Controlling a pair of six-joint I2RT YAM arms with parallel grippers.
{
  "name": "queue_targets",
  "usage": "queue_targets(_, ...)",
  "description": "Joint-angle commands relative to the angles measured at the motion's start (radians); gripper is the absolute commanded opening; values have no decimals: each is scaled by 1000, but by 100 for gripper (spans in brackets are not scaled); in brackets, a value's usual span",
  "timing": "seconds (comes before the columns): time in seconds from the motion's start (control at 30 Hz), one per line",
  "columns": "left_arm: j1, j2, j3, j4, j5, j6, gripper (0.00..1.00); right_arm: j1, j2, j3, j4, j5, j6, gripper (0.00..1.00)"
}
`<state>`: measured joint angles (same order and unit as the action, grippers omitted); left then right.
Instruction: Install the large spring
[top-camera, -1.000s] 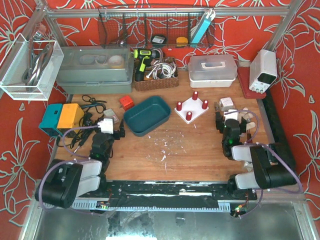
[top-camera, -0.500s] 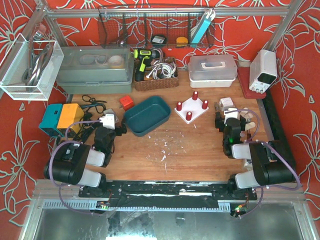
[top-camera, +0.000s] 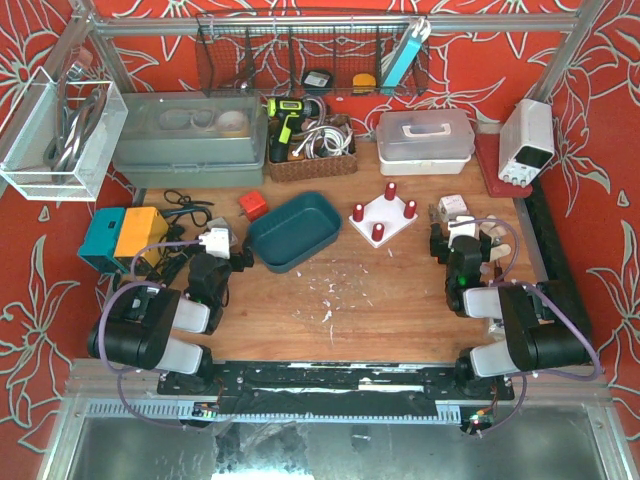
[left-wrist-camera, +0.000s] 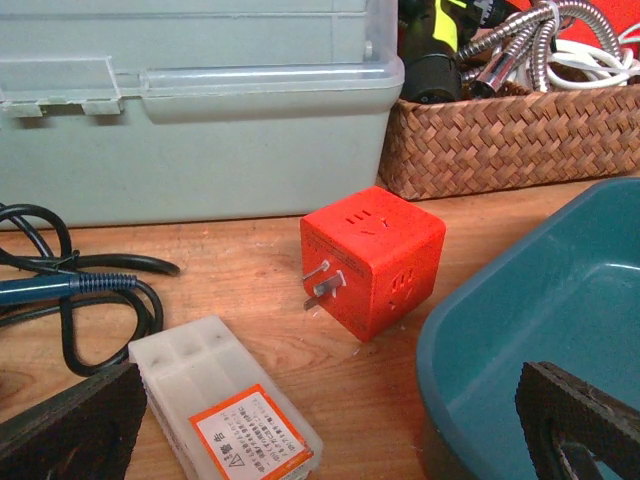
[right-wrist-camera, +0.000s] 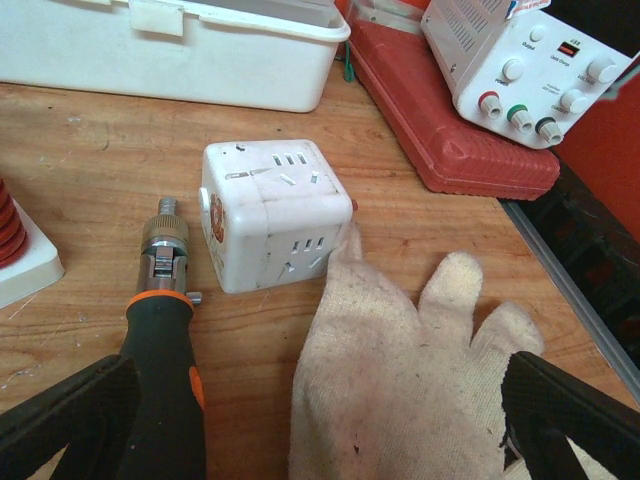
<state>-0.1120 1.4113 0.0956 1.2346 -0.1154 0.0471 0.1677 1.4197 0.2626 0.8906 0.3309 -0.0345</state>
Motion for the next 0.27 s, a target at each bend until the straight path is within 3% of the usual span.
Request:
queue_targets(0.0,5,1,10,25,3,-6,100,-7,-5,18,-4,-4,15,99)
queue_targets(0.23,6,2,11,21,6,-6,100,-7,-5,18,-4,-4,15,99)
